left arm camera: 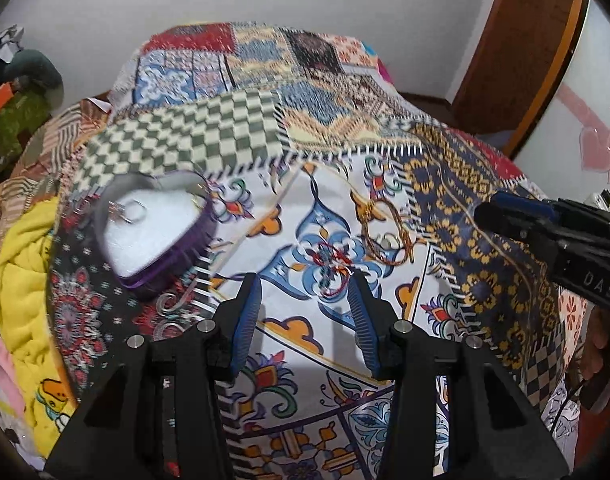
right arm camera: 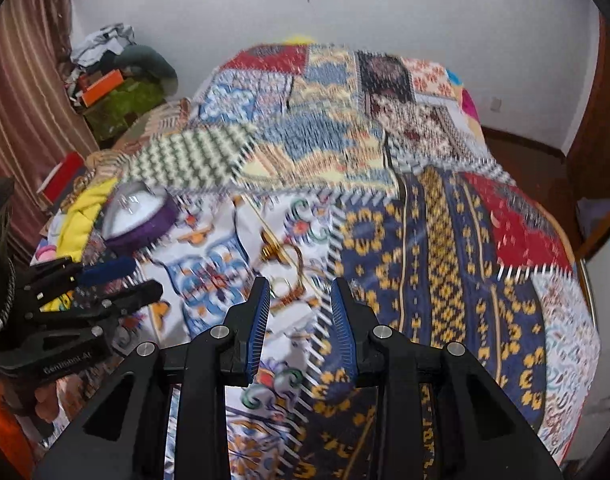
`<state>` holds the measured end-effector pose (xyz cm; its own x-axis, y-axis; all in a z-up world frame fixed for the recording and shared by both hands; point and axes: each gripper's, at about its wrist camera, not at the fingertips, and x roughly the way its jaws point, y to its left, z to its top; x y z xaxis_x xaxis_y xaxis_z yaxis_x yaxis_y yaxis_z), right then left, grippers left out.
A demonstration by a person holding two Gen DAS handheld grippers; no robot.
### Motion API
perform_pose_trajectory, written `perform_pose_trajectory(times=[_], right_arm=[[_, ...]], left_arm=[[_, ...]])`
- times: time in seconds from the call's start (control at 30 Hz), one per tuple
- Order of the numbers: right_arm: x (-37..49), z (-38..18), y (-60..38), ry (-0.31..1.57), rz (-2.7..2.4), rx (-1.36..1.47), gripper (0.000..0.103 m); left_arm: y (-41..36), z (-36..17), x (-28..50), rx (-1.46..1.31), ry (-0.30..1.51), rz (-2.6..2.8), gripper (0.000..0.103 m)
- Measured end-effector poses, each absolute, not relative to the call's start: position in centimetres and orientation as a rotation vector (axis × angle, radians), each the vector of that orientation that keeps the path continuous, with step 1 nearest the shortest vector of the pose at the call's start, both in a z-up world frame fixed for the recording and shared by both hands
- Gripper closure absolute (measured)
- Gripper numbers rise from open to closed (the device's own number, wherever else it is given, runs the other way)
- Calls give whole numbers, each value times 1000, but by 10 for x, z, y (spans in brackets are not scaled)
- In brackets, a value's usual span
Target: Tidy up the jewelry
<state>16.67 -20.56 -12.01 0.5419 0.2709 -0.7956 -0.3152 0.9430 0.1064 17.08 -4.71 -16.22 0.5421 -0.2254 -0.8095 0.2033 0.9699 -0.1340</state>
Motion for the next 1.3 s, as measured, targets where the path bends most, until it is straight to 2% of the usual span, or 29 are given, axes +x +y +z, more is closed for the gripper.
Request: perform_pose_trajectory(times=[0.23, 0.33, 0.5, 0.7, 0.8, 0.9, 1.17, 1.3], right_arm=[[171, -145, -206, 1012, 365, -41, 74], [174, -152, -203, 1031, 383, -39, 74], [176, -164, -193, 1075, 435, -34, 74], [182, -172, -179, 1093, 458, -55, 74], [188, -174, -176, 1096, 467, -41, 67], [191, -176, -176, 1093, 468, -30, 66], [202, -177, -175, 1105, 465, 4, 66], [210, -174, -174, 1118, 457, 24, 65]], left_arm=[[-57, -184, 182, -30, 1020, -288, 59], [-60, -192, 187, -36, 1035, -302, 66], [-62, -197, 192, -39, 1019, -308, 67], [-55, -200, 197, -76, 1019, -316, 75], [-52, -201, 198, -88, 1021, -317, 79], [-52, -201, 199, -87, 1021, -312, 82], [-51, -203, 201, -91, 1023, -289, 97], [-50, -202, 204, -91, 1021, -290, 97]])
